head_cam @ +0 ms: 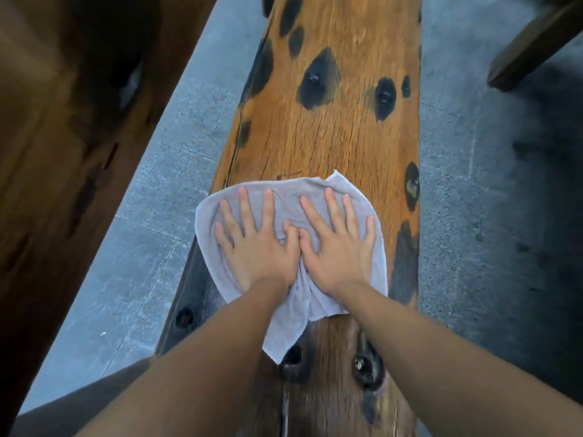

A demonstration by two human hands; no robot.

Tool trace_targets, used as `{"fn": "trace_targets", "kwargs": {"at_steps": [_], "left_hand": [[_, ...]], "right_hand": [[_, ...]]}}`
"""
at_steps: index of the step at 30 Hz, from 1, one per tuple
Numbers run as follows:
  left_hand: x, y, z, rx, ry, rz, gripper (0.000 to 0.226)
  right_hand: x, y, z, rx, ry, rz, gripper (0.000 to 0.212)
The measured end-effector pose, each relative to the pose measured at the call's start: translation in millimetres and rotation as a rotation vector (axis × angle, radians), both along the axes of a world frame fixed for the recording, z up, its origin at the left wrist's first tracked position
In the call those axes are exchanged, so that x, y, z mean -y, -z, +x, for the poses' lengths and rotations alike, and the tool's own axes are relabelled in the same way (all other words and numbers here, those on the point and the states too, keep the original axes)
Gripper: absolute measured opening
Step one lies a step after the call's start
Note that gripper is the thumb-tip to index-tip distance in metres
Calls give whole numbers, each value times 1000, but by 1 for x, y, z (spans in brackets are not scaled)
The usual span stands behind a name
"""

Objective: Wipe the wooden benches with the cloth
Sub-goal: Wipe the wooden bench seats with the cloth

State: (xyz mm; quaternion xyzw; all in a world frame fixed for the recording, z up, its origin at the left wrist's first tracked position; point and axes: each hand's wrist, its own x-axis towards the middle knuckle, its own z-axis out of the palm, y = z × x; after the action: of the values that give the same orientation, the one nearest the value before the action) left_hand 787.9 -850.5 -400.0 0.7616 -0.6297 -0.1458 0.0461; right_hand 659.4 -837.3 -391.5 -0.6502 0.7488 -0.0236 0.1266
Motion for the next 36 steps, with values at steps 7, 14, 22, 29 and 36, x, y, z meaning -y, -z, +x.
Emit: {"fn": "trace_targets", "kwargs": {"at_steps": [7, 14, 22, 29, 36], "left_hand": [[153, -1, -39, -36, -56, -35, 71], [341, 2, -81, -28, -51, -71, 69], [375, -3, -90, 7, 30, -59, 65], [236, -6, -89, -2, 156, -65, 66], [47, -8, -115, 18, 158, -17, 61]], "right_hand": [[152, 3, -39, 19, -44, -36, 55], [340, 8, -68, 55, 28, -48, 53], [381, -1, -80, 70, -16, 4, 59], [215, 1, -69, 105, 207, -31, 59], [26, -5, -76, 45, 364, 17, 60]]}}
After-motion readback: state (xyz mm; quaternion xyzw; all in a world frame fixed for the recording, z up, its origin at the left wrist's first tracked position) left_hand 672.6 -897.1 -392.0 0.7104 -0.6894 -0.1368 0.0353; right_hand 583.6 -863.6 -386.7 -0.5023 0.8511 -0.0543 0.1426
